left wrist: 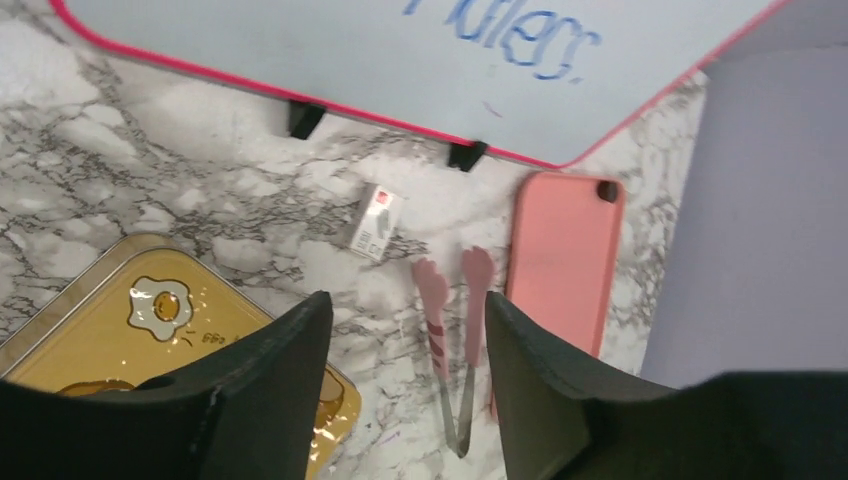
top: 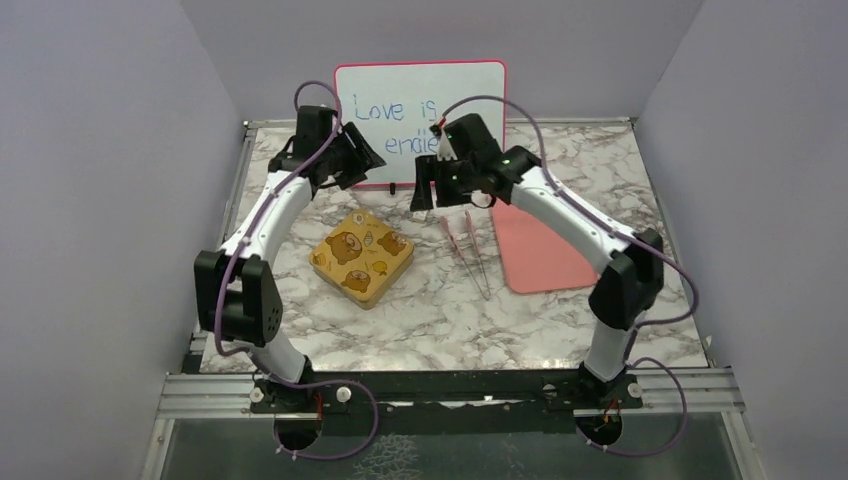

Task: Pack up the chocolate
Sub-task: Reset both arms

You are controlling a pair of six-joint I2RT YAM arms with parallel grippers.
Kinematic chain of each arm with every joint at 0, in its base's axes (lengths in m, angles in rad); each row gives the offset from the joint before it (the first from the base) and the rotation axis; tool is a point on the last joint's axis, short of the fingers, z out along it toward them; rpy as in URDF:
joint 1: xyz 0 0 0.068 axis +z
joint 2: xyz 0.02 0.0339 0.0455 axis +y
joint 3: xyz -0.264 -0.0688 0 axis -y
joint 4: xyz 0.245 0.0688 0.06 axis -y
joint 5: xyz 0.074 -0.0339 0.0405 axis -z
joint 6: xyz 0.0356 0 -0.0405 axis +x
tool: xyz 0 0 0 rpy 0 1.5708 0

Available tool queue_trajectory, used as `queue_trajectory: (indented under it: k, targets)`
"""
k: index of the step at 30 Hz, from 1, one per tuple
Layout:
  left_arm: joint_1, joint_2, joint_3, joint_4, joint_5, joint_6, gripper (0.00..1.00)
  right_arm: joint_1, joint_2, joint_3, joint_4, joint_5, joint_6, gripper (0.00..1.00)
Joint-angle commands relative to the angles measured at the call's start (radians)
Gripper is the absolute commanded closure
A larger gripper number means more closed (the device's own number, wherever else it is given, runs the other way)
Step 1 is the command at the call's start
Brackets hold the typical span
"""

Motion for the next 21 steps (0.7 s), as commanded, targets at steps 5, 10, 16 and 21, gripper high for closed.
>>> queue_trajectory:
  k: [5, 10, 16, 21]
  targets:
    - [-0.009, -0.319, -0.060, -0.028, 0.218, 0.139, 0.01, -0.002, -0.338, -0.083, -0.023, 0.169, -0.029, 0.00]
    - [-0.012, -0.524, -0.155, -0.056, 0.218, 0.184, 0.01, -0.002, -0.504, -0.204, 0.016, 0.198, 0.077, 0.00]
    - [-0.013, -0.715, -0.305, -0.062, 0.188, 0.211, 0.01, -0.002, -0.720, -0.407, 0.142, 0.238, 0.125, 0.00]
    - [-0.013, -0.804, -0.351, -0.055, 0.132, 0.168, 0.01, -0.002, -0.794, -0.459, 0.136, 0.329, 0.187, 0.00]
